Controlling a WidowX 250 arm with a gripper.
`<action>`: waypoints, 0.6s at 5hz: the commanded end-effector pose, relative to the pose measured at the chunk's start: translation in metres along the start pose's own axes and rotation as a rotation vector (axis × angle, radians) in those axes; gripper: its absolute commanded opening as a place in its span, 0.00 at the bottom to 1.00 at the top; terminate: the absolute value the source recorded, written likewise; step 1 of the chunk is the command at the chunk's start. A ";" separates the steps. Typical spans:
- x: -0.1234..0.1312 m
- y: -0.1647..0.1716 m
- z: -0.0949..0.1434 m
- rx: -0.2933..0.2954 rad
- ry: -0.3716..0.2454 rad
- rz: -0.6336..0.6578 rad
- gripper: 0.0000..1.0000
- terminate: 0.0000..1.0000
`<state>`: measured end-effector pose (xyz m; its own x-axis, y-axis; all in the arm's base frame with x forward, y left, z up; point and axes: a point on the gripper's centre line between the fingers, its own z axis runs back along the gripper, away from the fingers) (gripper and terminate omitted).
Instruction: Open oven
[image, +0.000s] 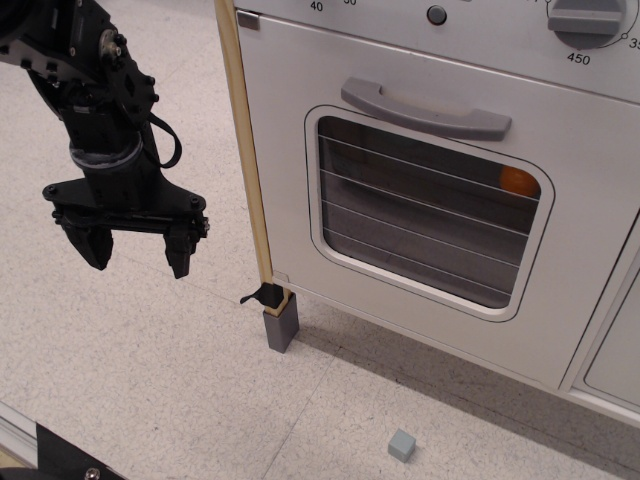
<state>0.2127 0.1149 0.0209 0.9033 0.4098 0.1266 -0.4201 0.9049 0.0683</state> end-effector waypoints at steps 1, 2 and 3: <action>0.000 0.000 0.000 0.000 0.000 0.000 1.00 0.00; -0.001 -0.026 0.015 -0.073 -0.017 0.159 1.00 0.00; 0.005 -0.051 0.032 -0.097 -0.028 0.310 1.00 0.00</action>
<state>0.2281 0.0601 0.0386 0.7254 0.6805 0.1035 -0.6780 0.7324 -0.0629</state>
